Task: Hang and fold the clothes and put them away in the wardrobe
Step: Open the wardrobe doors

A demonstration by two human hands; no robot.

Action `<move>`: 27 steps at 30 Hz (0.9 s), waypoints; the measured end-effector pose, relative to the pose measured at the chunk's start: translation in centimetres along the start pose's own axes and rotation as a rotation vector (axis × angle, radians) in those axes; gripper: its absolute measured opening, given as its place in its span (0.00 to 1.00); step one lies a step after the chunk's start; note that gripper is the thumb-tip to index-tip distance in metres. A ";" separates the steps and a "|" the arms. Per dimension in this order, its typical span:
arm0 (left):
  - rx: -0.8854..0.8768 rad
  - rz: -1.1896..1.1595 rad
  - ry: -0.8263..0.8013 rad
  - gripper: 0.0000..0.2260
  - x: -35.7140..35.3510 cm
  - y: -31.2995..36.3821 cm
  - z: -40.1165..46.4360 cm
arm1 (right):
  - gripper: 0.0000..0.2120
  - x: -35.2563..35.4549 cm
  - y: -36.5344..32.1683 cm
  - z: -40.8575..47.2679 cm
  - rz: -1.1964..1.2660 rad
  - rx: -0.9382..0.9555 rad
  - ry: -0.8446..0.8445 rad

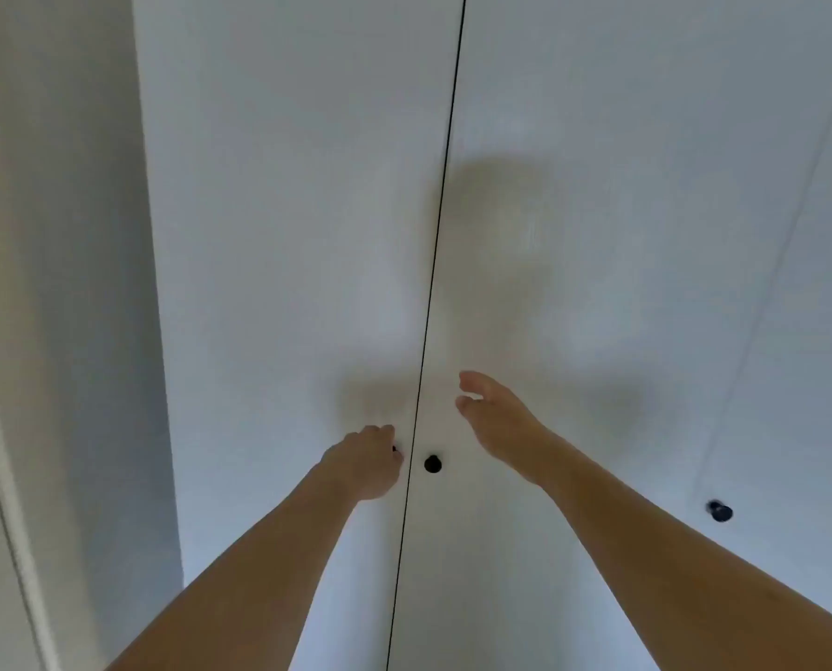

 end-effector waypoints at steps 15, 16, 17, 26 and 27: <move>0.073 0.044 0.483 0.09 -5.0 -0.3 4.3 | 0.13 -1.8 2.1 8.4 0.193 0.177 0.084; 0.079 0.042 0.507 0.09 -5.1 -0.3 4.3 | 0.12 -2.1 2.0 8.7 0.217 0.180 0.092; 0.089 0.042 0.522 0.10 -5.3 -0.3 4.2 | 0.11 -2.3 2.0 8.8 0.238 0.180 0.097; 0.240 0.203 0.580 0.21 -5.3 -0.5 1.0 | 0.11 -3.3 0.8 7.9 0.339 0.163 0.027; 0.252 0.222 0.597 0.21 -5.4 -0.5 0.1 | 0.10 -3.5 0.7 7.2 0.345 0.175 0.016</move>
Point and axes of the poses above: each hand's wrist, its own z-axis towards the middle knuckle, its own x-axis out of the back of the hand, y = z × x, the point moved 2 cm from there along z, towards the middle knuckle, and after that the axes turned 6 degrees about -y, right-handed, at the moved point
